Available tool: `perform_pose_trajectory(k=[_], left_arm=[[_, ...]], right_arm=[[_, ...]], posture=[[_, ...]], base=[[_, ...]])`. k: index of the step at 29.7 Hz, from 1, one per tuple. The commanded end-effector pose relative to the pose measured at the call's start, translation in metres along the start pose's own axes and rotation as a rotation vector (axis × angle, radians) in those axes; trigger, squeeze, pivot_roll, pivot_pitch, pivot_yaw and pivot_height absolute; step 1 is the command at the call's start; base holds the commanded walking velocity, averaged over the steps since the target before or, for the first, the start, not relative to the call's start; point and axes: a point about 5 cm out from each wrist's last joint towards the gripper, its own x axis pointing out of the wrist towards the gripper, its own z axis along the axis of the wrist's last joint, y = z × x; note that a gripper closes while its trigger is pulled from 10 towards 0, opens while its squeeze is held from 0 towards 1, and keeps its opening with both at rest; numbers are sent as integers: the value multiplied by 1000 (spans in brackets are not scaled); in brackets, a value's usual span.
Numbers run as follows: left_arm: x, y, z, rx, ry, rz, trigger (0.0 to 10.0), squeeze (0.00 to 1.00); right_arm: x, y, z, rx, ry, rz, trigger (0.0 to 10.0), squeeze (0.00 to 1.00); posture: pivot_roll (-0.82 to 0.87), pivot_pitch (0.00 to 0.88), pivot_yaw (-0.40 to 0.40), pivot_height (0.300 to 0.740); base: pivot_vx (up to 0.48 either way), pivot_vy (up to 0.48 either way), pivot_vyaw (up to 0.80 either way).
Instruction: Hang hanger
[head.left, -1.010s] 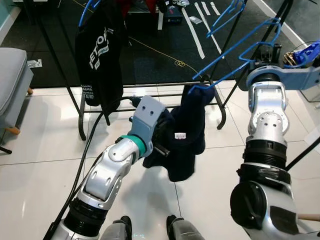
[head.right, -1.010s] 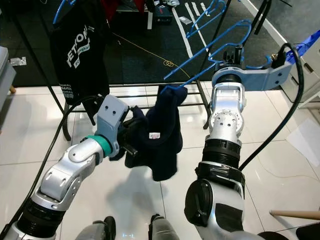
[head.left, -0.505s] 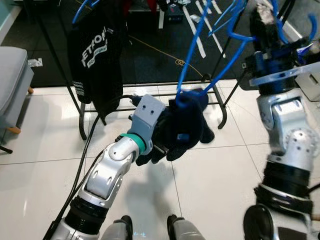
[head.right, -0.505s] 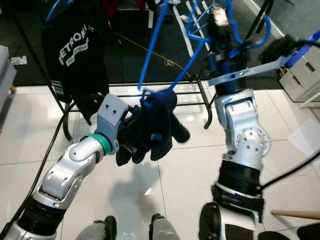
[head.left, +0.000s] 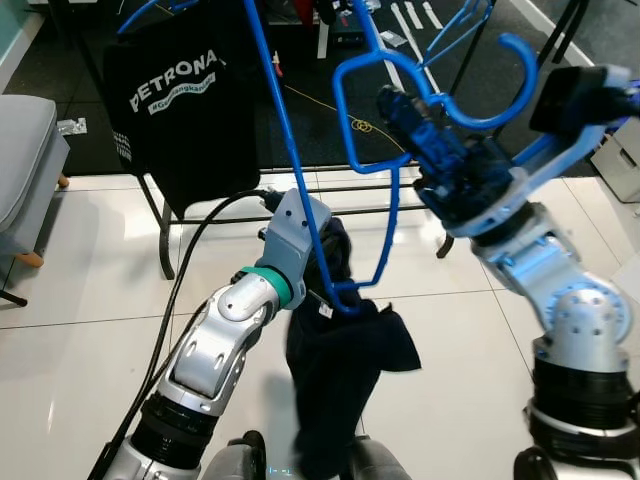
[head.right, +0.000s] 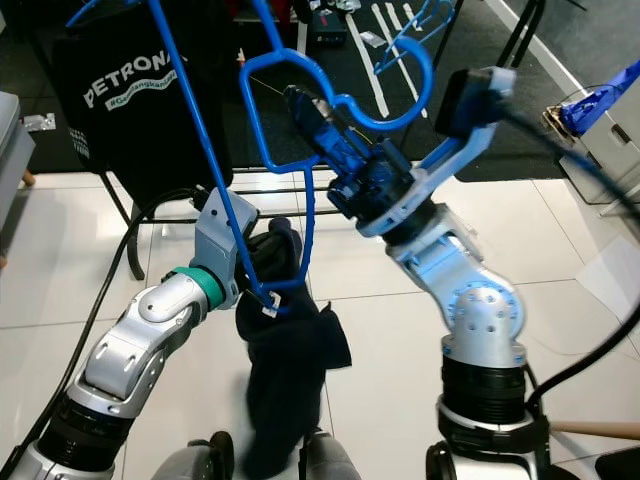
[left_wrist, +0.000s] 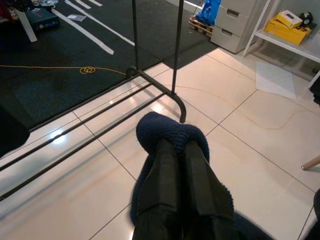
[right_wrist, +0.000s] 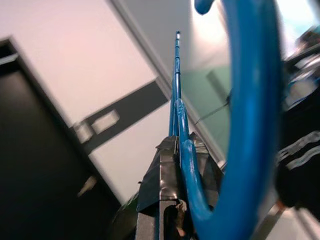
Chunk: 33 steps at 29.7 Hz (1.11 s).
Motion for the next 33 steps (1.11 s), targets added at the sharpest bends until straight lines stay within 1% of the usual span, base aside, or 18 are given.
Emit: perform_pose_trajectory(k=[1, 2, 6, 7, 11, 14, 17, 19, 20, 21, 22, 23, 24, 25, 26, 28, 32, 33], left_arm=[[0, -1, -1, 4, -3, -7, 0, 0], [0, 0, -2, 6, -1, -6, 0, 0], [0, 1, -3, 9, 2, -5, 0, 0], [0, 2, -4, 11, 5, -5, 0, 0], [0, 2, -4, 12, 8, -5, 0, 0], [0, 3, -7, 15, 18, -6, 0, 0], [0, 3, -8, 15, 20, -6, 0, 0], [0, 3, -8, 11, 19, -4, 0, 0], [0, 3, -7, -2, 13, -2, 0, 0], [0, 3, -7, -2, 13, -2, 0, 0], [0, 3, -7, -11, 9, 0, 0, 0], [0, 3, -7, -11, 9, 0, 0, 0], [0, 3, -6, -18, 4, -2, 0, 0], [0, 2, -5, -24, 0, -8, 0, 0], [0, 2, -5, -24, 0, -8, 0, 0], [3, -1, -3, -23, -8, -22, 0, 0], [4, -1, -2, -23, -11, -26, 0, 0], [5, -1, 0, -24, -17, -32, 0, 0]], right_arm=[[0, -4, 17, -69, -95, -44, 10000, 0], [-2, -12, 30, -150, -165, -129, 10000, 0], [-6, -21, 50, -229, -269, -228, 10000, 0], [-7, -21, 60, -217, -325, -240, 10000, 0], [-9, -20, 67, -189, -363, -234, 10000, 0], [-16, -21, 85, -66, -500, -217, 10000, 0], [-19, -23, 90, -30, -546, -218, 10000, 0], [-28, -29, 101, 102, -678, -217, 10000, 0], [-37, -32, 107, 238, -784, -180, 10000, 0], [-37, -32, 107, 238, -784, -180, 10000, 0], [-43, -34, 111, 332, -855, -148, 10000, 0], [-43, -34, 111, 332, -855, -148, 10000, 0], [-52, -36, 112, 457, -923, -76, 10000, 0], [-60, -39, 107, 521, -946, -26, 10000, 0], [-60, -39, 107, 521, -946, -26, 10000, 0], [-70, -44, 85, 624, -941, 60, 10000, 0], [-71, -46, 74, 656, -928, 67, 10000, 0], [-72, -49, 64, 683, -933, 41, 10000, 0]], posture=[[-85, 121, 7, 740], [-85, 117, 9, 740], [-86, 114, 10, 740], [-86, 114, 10, 740], [-86, 112, 10, 740], [-87, 109, 12, 740], [-86, 111, 11, 740], [-86, 111, 10, 740], [-86, 111, 12, 740], [-86, 111, 12, 740], [-86, 111, 12, 740], [-86, 111, 12, 740], [-87, 110, 13, 740], [-88, 108, 18, 740], [-88, 108, 18, 740], [-84, 106, 21, 740], [-81, 107, 21, 740], [-78, 106, 22, 740]], base=[[0, 0, 0], [0, 0, 0], [0, 0, 0], [0, 0, 0], [0, 0, 0], [0, 0, 0], [0, 0, 0], [0, 0, 0], [0, 0, 0], [0, 0, 0], [0, 0, 0], [0, 0, 0], [0, 0, 0], [0, 0, 0], [0, 0, 0], [0, 0, 0], [0, 0, 0], [0, 0, 0]])
